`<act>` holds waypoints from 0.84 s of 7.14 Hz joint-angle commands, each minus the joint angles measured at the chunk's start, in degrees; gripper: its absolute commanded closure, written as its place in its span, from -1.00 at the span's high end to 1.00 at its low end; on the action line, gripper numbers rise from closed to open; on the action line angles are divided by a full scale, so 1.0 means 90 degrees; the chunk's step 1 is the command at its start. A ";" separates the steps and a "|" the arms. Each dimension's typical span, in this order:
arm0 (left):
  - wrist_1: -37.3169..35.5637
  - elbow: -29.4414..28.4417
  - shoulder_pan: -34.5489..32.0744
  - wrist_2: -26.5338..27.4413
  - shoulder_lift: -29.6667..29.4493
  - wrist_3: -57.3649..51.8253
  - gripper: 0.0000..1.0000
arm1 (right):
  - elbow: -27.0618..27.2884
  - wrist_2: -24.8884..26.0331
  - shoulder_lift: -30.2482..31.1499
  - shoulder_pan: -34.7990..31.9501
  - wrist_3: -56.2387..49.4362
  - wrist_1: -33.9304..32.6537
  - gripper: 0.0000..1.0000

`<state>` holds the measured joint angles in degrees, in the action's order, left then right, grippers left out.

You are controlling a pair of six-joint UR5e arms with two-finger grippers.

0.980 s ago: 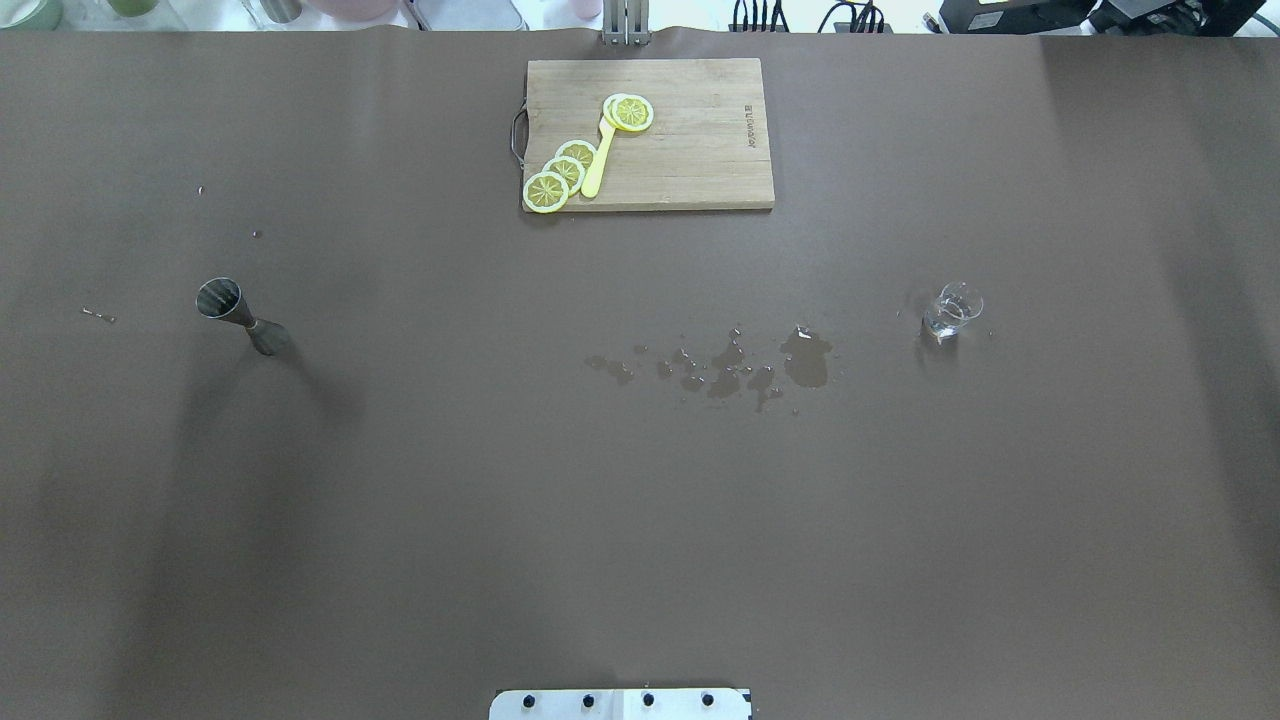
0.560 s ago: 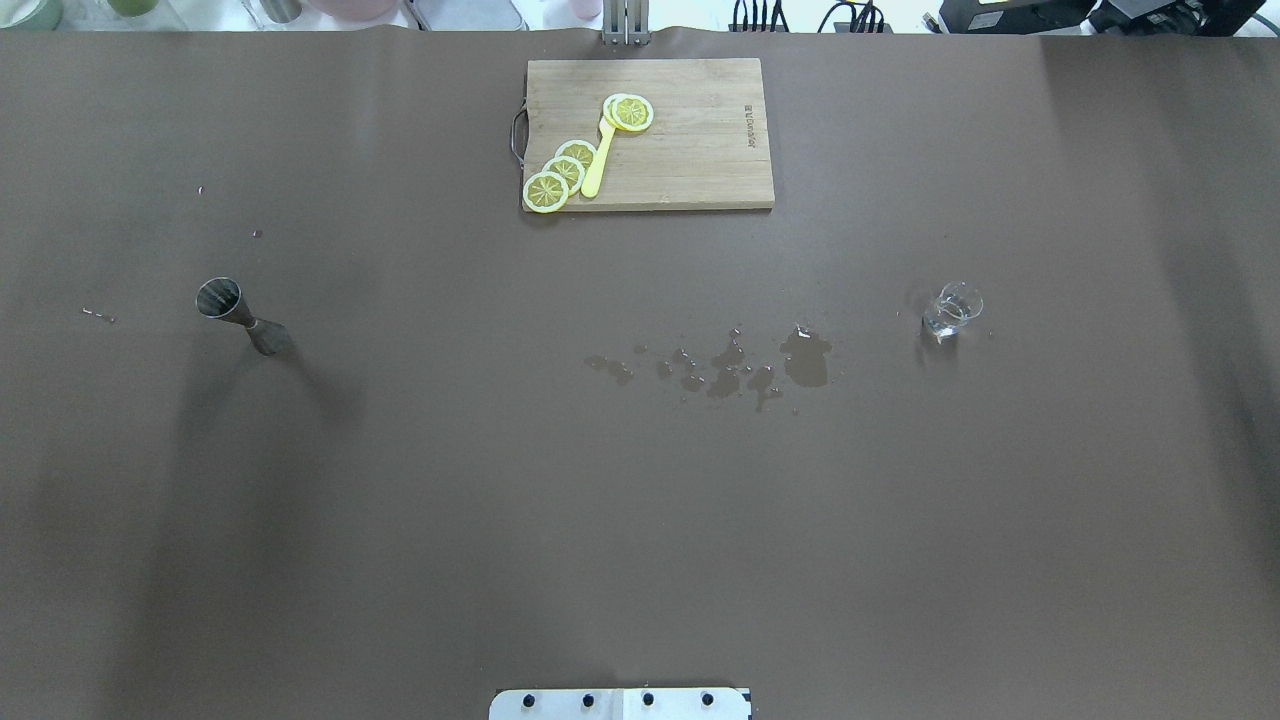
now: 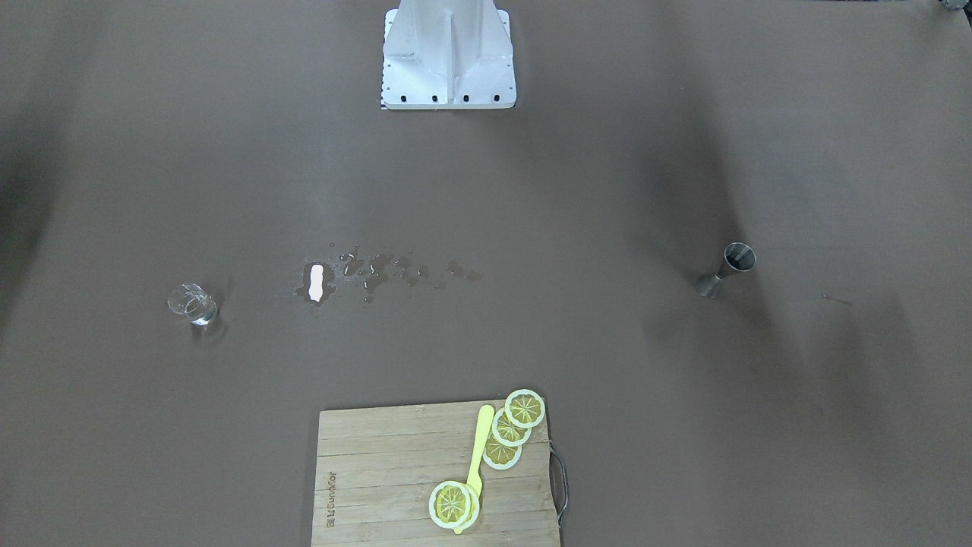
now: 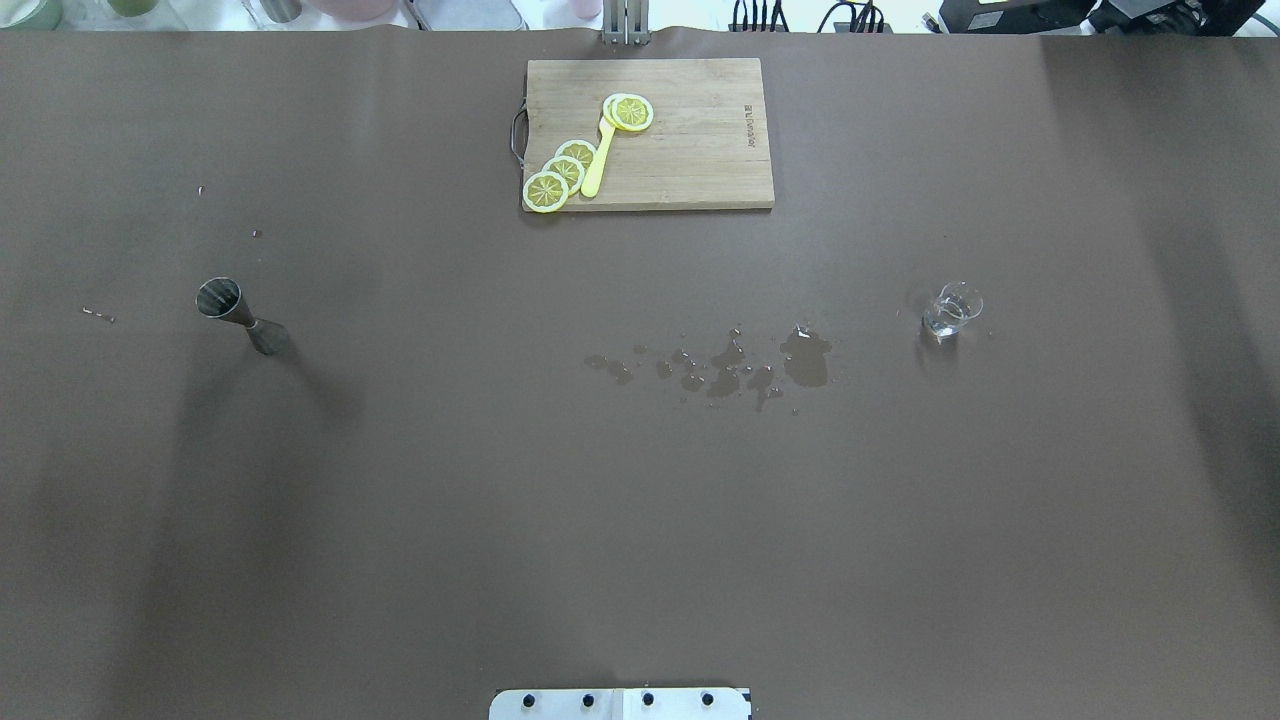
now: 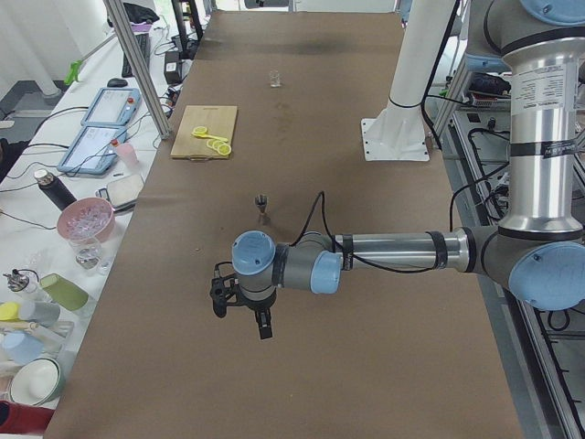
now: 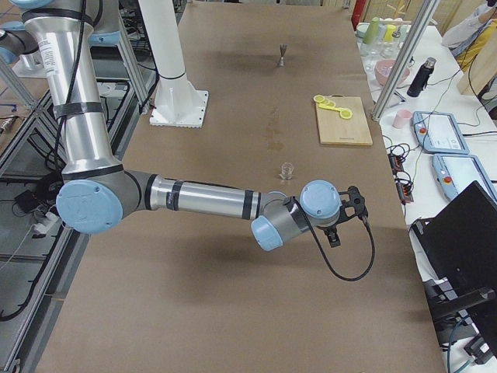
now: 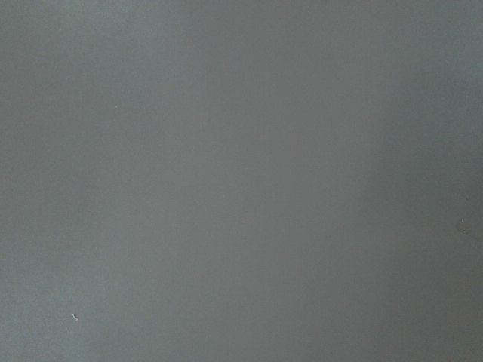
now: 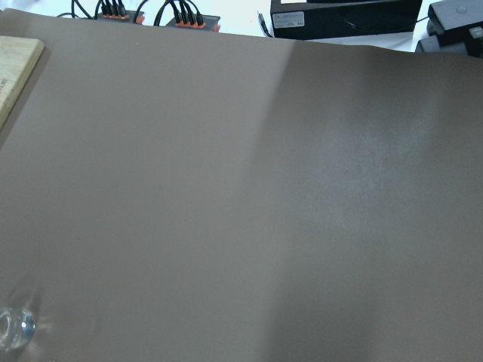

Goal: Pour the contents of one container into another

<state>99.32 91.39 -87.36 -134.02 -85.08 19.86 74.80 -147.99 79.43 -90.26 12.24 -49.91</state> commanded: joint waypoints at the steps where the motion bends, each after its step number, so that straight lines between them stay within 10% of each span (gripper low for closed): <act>1: 0.0000 -0.0007 0.0000 -0.0001 0.0000 0.0000 0.97 | 0.0028 -0.0031 0.0022 0.0009 0.0398 0.0902 1.00; 6: -0.0010 0.0022 0.0000 -0.0001 0.0000 0.0058 0.97 | 0.0145 0.0418 0.0401 0.0242 0.2359 0.2560 1.00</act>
<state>99.30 91.50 -87.36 -134.03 -85.08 20.27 75.90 -145.48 81.20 -89.40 29.07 -33.21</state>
